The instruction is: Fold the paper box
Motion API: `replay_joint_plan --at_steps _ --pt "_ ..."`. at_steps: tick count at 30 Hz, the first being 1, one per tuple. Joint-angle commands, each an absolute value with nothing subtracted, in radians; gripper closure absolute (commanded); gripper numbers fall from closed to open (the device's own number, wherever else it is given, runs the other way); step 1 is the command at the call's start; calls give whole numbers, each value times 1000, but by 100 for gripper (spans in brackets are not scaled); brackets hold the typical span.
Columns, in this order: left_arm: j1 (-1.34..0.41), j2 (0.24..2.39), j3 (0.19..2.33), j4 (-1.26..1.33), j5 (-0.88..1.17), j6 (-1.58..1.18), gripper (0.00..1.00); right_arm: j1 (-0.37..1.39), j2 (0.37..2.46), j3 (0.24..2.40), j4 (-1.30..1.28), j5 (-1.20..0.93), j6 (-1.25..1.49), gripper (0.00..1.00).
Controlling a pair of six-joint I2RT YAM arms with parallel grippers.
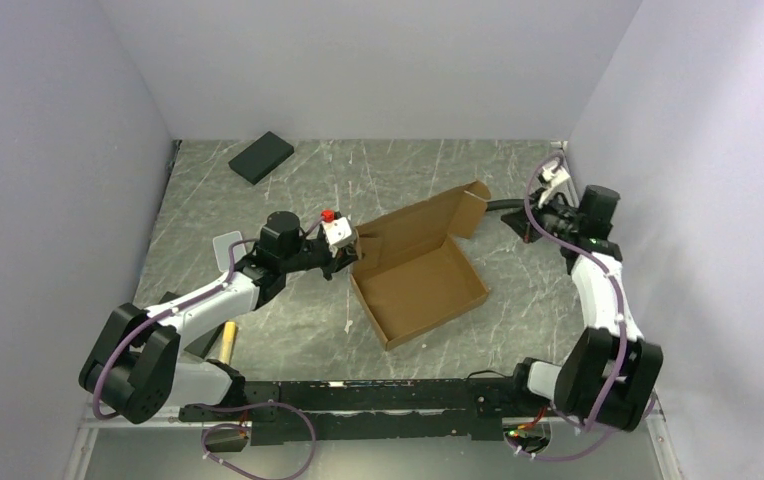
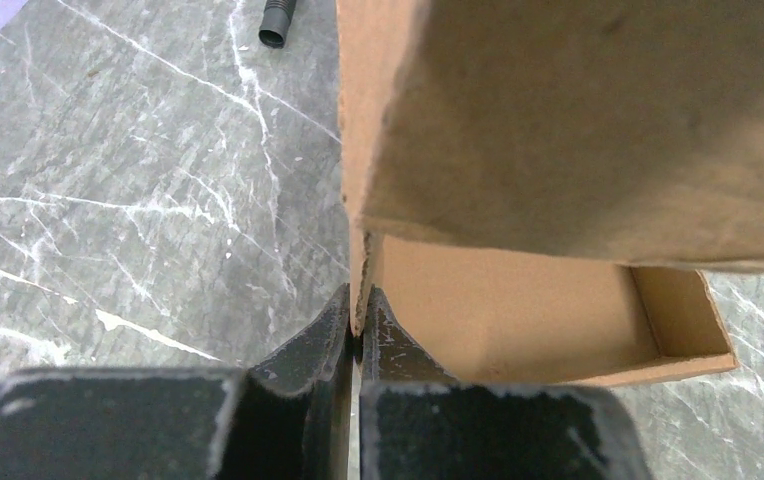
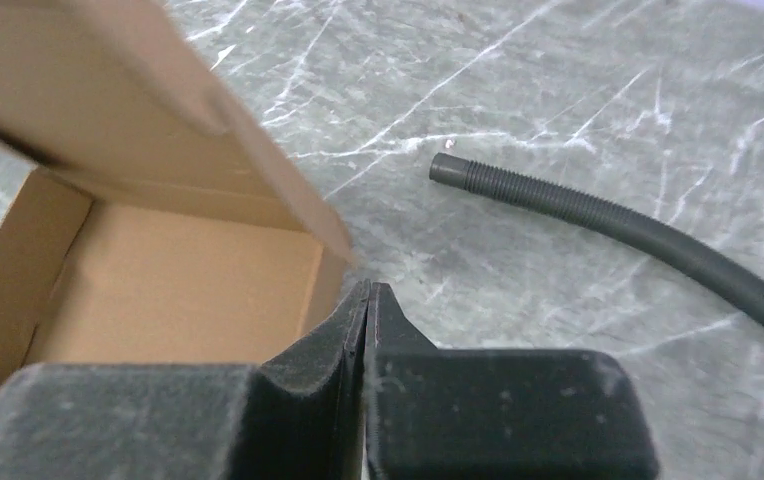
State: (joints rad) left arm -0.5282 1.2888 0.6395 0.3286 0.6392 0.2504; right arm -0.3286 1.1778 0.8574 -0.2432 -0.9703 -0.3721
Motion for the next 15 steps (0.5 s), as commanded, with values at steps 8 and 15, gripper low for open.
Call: replay_joint_plan --at_steps 8,15 --pt "-544 1262 670 285 637 304 92 -88 1363 870 144 -833 -59 100" --pt "-560 1251 667 287 593 363 88 -83 1249 769 45 -887 -86 100"
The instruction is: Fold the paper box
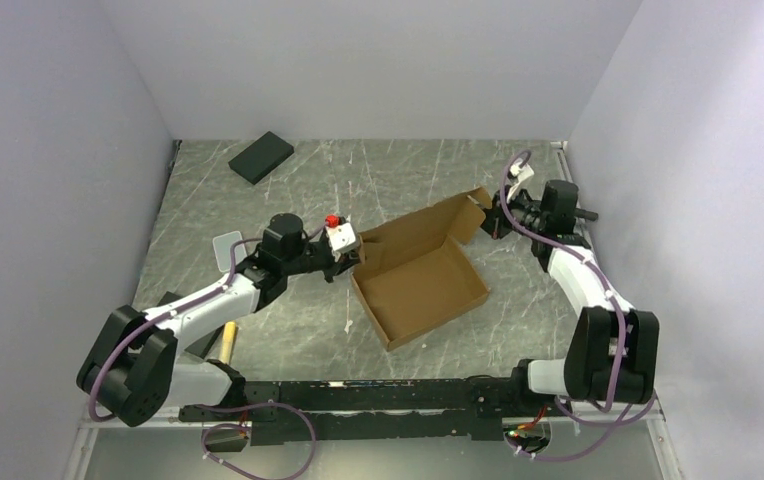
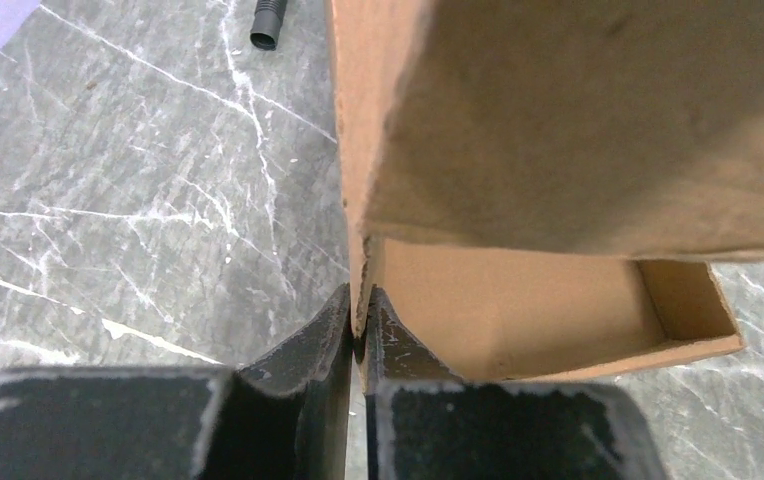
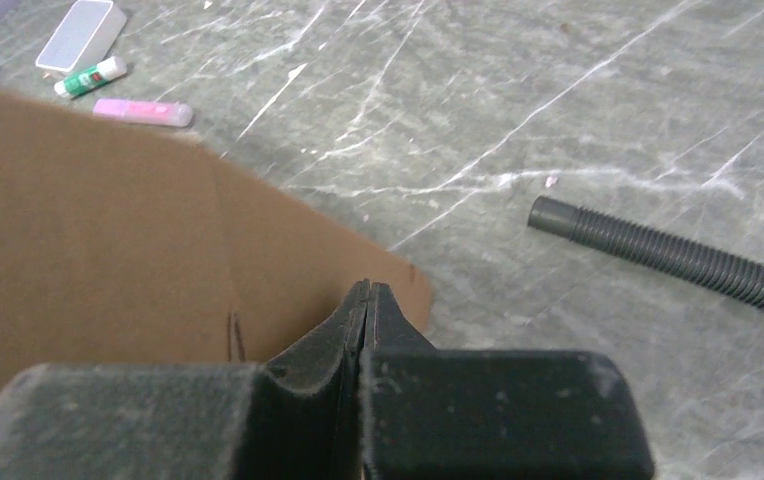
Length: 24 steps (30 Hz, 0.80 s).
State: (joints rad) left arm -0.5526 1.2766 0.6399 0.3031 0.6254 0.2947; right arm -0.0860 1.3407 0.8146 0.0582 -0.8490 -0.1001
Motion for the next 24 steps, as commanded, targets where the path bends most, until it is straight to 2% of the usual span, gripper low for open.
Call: replay_joint_plan --at_steps 1,8,16,24 --pt "-561 1254 671 292 595 376 87 -83 1235 759 37 -887 -72 100" --pt "-561 1291 746 187 631 427 85 -66 1254 724 -53 -884 -11 100" --pt "-585 1286 685 168 602 444 81 -101 1188 695 -152 -699 -130 100" --pt "-637 1299 655 132 499 495 79 -185 1097 720 -225 -706 -260 99"
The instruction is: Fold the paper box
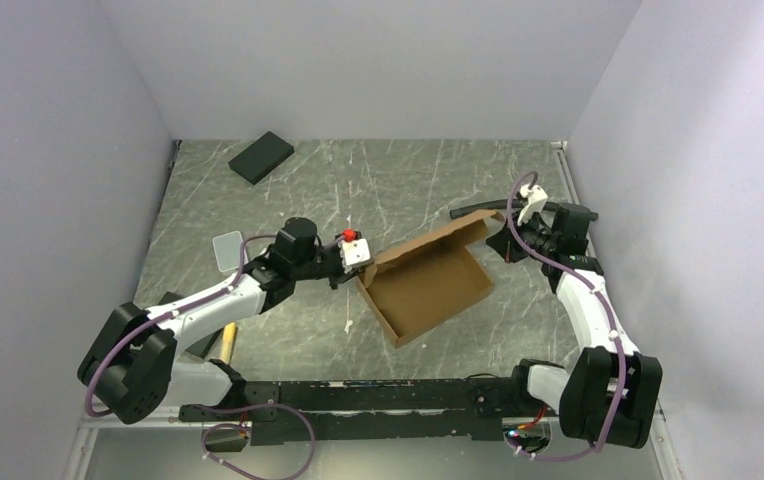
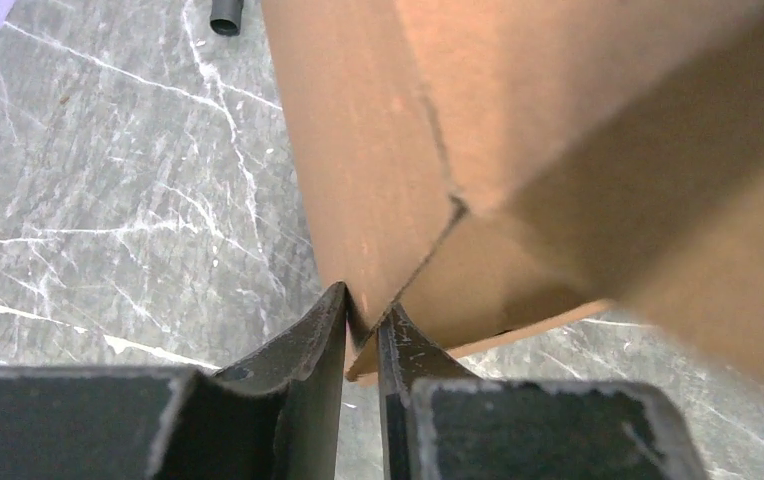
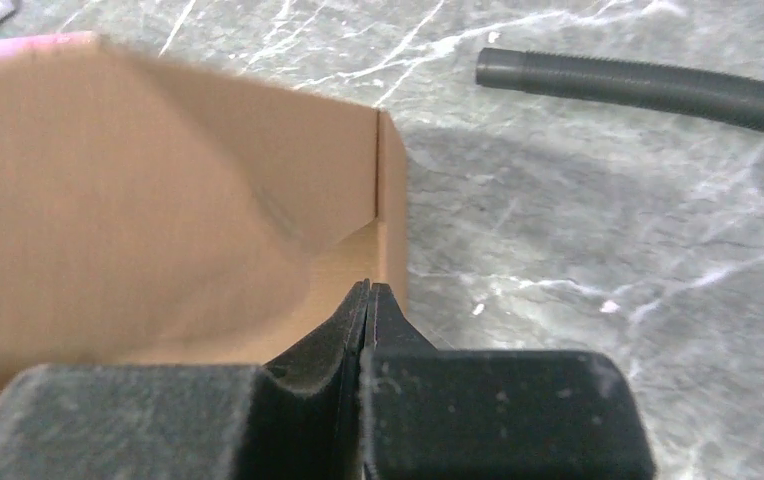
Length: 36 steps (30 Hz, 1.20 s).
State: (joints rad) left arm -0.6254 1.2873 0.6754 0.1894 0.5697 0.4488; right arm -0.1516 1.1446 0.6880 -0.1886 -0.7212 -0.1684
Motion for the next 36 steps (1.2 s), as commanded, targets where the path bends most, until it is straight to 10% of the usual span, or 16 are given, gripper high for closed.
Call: replay_joint_plan --at_steps 1,13,21,27,30,36 --pt "-638 1297 654 134 489 493 79 -202 1088 725 -230 -711 -265 98" --pt "-599 1149 696 141 382 121 21 -273 1009 760 -336 -877 -280 75" --pt "-584 992 669 78 309 -62 17 -281 964 839 -516 -945 -486 56" --pt "-579 946 682 -85 82 -272 9 -261 912 907 -1035 -1233 -1147 2" --pt "-574 950 667 -157 56 -391 9 -177 901 869 -1244 -1206 -1615 0" --pt "-571 881 598 -248 -90 -585 7 -10 841 723 -1041 -1028 -1664 0"
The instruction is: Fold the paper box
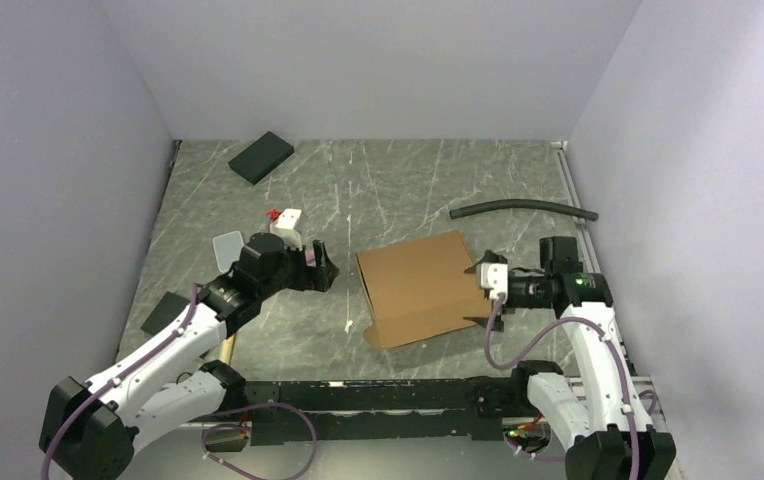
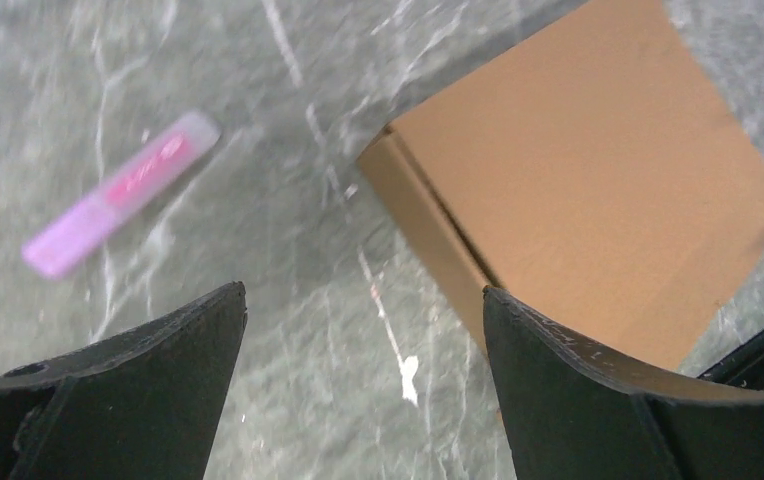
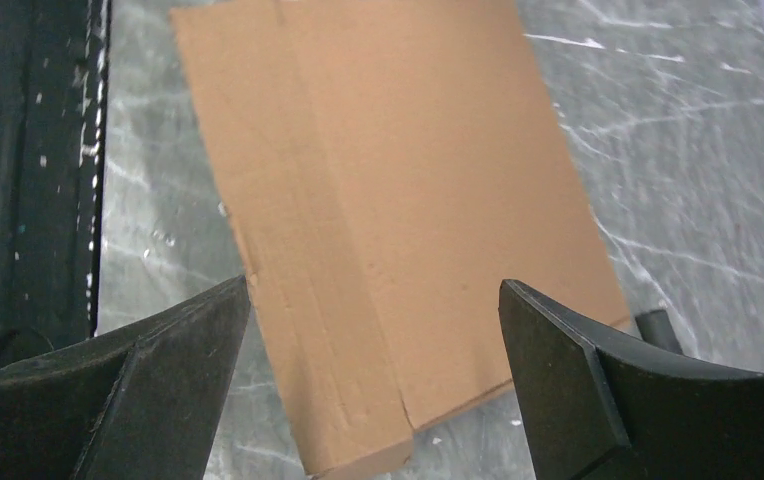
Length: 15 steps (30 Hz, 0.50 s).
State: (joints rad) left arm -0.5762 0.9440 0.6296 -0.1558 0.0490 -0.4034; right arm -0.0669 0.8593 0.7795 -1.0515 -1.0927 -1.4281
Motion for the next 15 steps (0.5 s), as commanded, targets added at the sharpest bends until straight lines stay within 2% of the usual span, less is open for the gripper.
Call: replay_joint_plan --at_steps 1,8,15 --pt "-570 867 589 -258 -111 -592 7 -5 843 709 -1027 -1004 -1677 0" --pt "-565 873 598 -338 -213 -576 8 126 819 539 -883 -822 -1757 0" --pt "-564 919 627 -372 -231 -564 9 162 792 381 -611 -741 -1728 0"
